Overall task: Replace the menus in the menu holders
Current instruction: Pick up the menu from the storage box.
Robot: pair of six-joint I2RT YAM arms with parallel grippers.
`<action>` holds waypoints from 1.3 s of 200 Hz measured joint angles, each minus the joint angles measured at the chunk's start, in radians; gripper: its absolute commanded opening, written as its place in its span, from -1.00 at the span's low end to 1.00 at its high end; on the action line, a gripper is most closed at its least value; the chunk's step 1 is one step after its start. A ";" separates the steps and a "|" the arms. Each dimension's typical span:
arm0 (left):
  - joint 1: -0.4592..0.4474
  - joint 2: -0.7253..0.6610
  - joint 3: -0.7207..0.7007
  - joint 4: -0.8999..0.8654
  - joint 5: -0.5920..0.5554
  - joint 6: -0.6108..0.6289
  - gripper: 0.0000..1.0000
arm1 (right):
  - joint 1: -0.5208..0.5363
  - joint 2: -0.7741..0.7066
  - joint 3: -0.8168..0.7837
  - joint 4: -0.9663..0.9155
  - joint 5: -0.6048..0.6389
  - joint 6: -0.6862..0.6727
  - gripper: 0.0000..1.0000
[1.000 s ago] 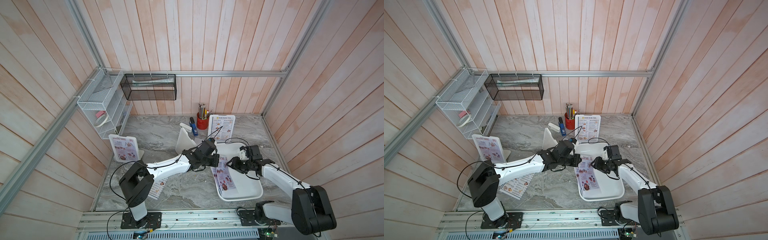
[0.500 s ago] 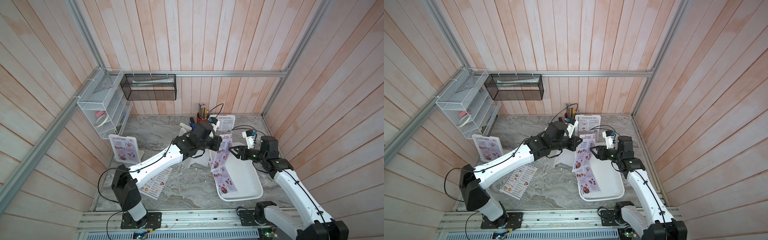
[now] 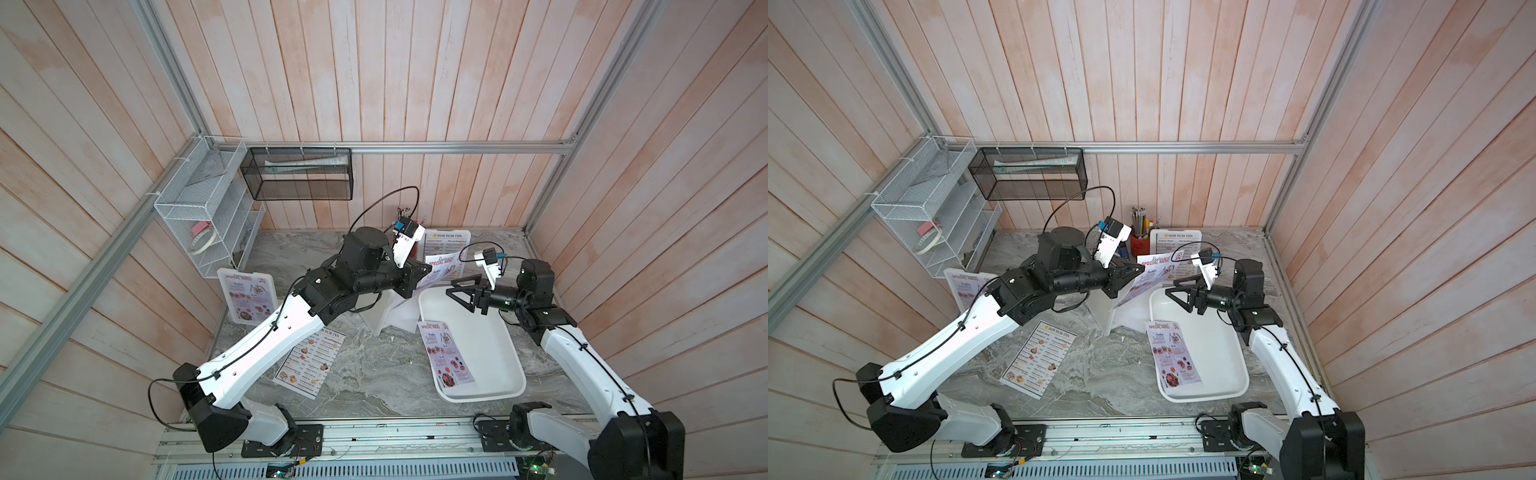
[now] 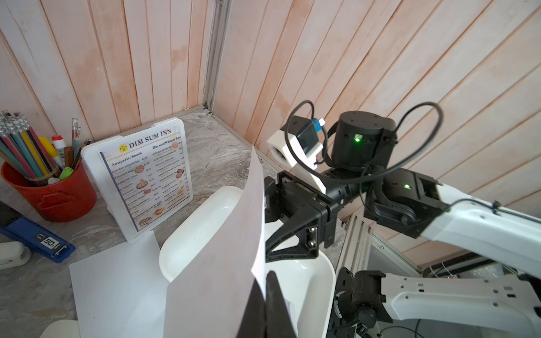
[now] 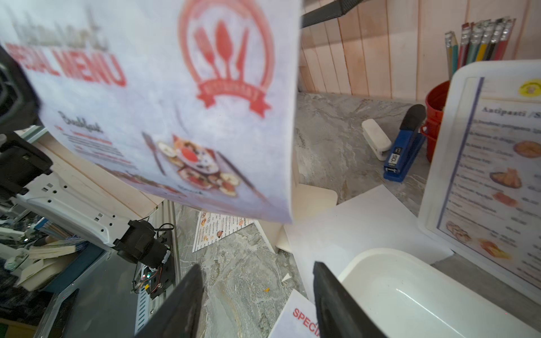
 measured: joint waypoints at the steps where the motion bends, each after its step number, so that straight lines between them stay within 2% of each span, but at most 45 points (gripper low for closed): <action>1: 0.000 -0.001 0.000 -0.001 0.001 0.000 -1.00 | 0.000 0.003 0.000 0.007 -0.004 0.003 0.25; 46: 0.001 -0.055 -0.001 -0.011 0.027 0.025 -1.00 | 0.064 0.047 0.019 0.149 -0.123 0.053 0.23; 76: 0.031 -0.065 -0.025 -0.008 0.034 0.034 -1.00 | 0.098 0.041 0.015 0.258 -0.183 0.128 0.10; 129: 0.114 -0.065 -0.084 0.004 0.053 0.037 -1.00 | 0.098 -0.034 -0.035 0.379 -0.201 0.274 -0.18; 201: 0.164 -0.064 -0.113 0.053 0.083 0.036 -1.00 | 0.111 -0.042 -0.023 0.316 -0.095 0.348 -0.81; 229: 0.175 -0.064 -0.117 0.064 0.082 0.036 -0.97 | 0.122 -0.017 0.019 0.264 -0.029 0.360 -0.96; 236: 0.177 -0.064 -0.121 0.071 0.082 0.035 -0.93 | 0.128 -0.012 0.030 0.251 -0.013 0.361 -1.00; 247: 0.180 -0.064 -0.129 0.079 0.079 0.032 -0.69 | 0.142 -0.006 0.045 0.226 0.018 0.362 -1.00; 260: 0.182 -0.064 -0.140 0.088 0.070 0.018 -0.63 | 0.161 0.000 0.065 0.198 0.054 0.364 -1.00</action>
